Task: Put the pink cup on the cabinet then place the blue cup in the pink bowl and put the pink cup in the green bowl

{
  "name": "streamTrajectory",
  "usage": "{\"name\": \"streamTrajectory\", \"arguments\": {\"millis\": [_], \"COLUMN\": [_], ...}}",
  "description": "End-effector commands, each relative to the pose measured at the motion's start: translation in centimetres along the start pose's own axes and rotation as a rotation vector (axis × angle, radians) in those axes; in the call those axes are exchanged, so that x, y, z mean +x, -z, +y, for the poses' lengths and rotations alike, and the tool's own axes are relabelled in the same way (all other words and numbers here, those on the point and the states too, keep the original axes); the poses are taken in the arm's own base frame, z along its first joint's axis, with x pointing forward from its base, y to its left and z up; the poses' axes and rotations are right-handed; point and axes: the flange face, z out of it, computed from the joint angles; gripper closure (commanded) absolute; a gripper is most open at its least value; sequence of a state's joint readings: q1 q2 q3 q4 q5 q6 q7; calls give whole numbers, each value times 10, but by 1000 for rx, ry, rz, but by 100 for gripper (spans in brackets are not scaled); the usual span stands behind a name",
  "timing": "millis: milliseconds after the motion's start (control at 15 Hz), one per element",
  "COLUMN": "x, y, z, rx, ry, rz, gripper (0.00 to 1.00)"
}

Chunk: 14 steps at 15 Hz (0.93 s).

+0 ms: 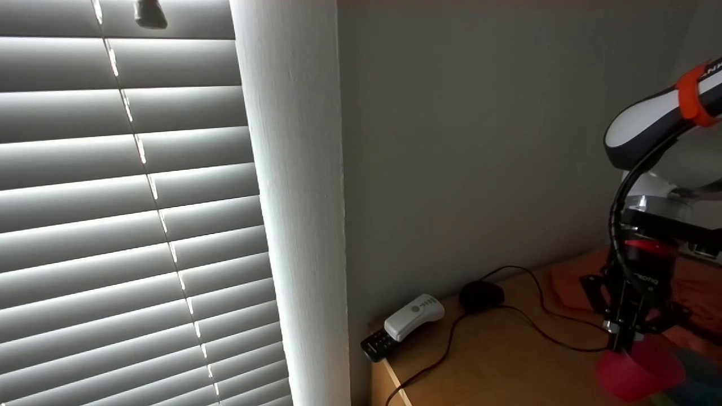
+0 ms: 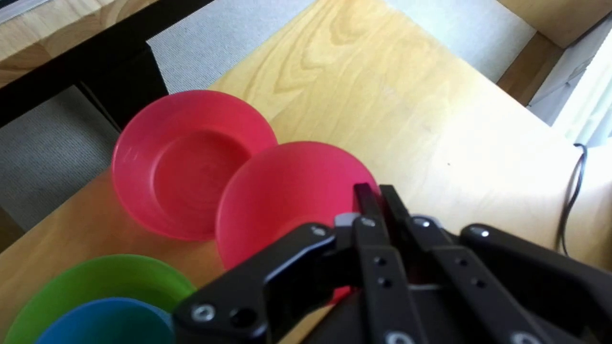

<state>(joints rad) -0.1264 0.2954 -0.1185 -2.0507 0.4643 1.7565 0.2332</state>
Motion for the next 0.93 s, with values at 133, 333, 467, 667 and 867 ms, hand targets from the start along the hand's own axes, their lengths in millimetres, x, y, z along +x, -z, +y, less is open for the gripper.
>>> {"name": "streamTrajectory", "arguments": {"millis": [133,333,467,667,867], "x": [37,48,55,62,64], "y": [-29,-36,-39,-41,-38], "z": [-2,-3,-3,-6,-10], "rx": [18,16,1,-16,-8], "ry": [-80,-101,-138,-176,-186], "rz": [-135,-148,-139,-131,-131], "gripper": [98,98,98,68,54]}}
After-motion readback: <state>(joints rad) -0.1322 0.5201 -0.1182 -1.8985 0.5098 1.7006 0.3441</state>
